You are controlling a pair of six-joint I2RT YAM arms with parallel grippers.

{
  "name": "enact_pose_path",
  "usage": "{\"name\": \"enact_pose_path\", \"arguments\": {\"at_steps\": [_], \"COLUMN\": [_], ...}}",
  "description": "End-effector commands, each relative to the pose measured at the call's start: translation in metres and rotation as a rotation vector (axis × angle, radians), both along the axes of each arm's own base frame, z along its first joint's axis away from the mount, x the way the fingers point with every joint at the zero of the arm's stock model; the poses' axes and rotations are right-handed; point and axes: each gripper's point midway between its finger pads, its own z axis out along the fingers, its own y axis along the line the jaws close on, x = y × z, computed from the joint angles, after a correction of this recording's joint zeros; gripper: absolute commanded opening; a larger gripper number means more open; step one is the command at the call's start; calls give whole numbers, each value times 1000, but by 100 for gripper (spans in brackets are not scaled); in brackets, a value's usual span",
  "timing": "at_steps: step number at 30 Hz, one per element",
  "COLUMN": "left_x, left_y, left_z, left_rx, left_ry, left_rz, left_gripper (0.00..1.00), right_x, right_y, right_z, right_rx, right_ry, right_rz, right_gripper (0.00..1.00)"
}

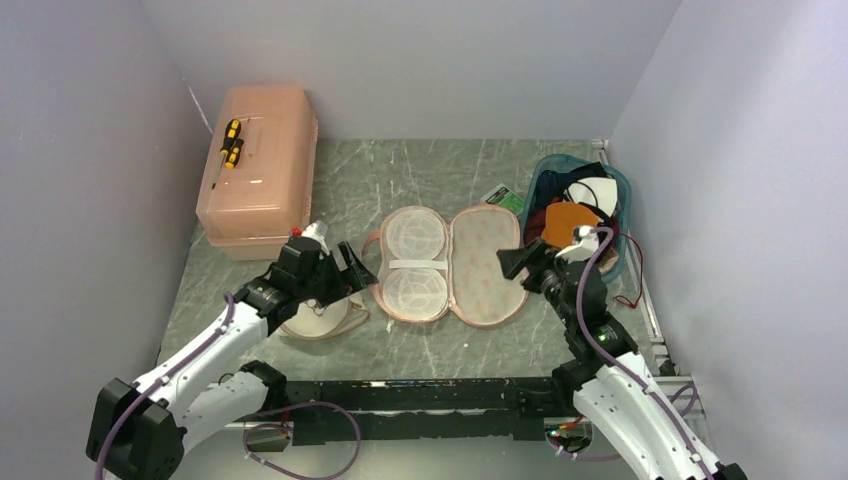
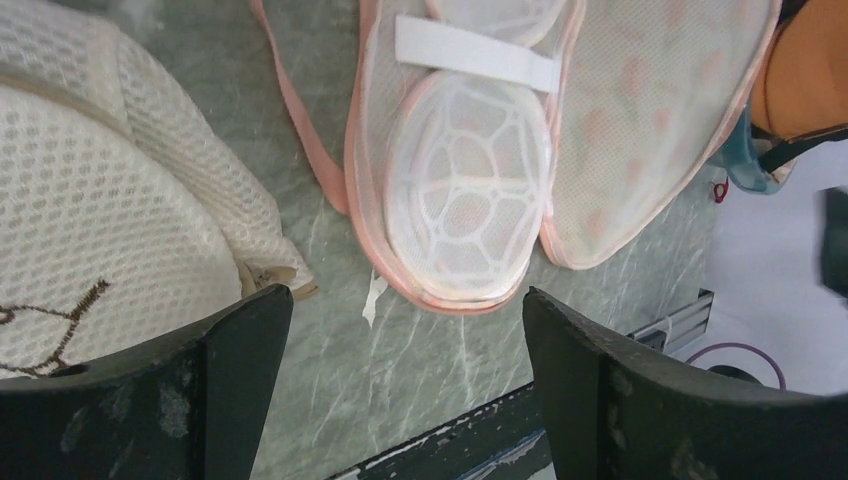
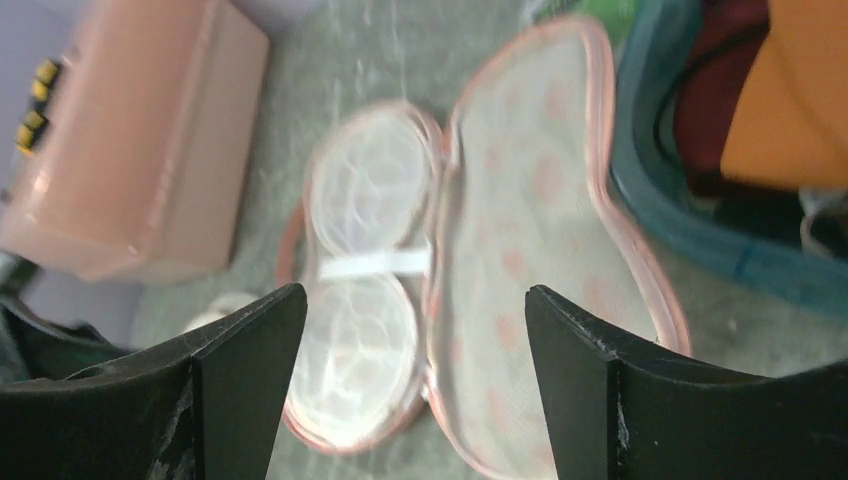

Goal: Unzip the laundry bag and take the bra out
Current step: Close the laundry bag at the center of the board.

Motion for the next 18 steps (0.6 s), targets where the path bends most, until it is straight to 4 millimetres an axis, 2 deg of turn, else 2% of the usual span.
{"name": "enact_pose_path", "arguments": {"at_steps": [1, 4, 7, 11, 18], "left_x": [19, 23, 23, 28, 30], "left_y": [2, -3, -26, -37, -29], "left_z": [29, 32, 33, 29, 32], "left_rx": [37, 22, -96, -128, -69], "left_ry": [-106, -135, -161, -153, -152], "left_rz": [8, -16, -91, -113, -101], "left_gripper": [91, 91, 88, 88, 89], "right_x": [-26, -27, -24, -20, -11], "right_y": [10, -18, -31, -32, -26], "right_z": [-47, -73, -87, -100, -116], "right_rx": [-15, 7, 42, 33, -22], "right_ry": [109, 171, 170, 159, 207], "right_rz": [94, -88, -184, -196, -160], "right_gripper": [85, 93, 98, 100, 99]}}
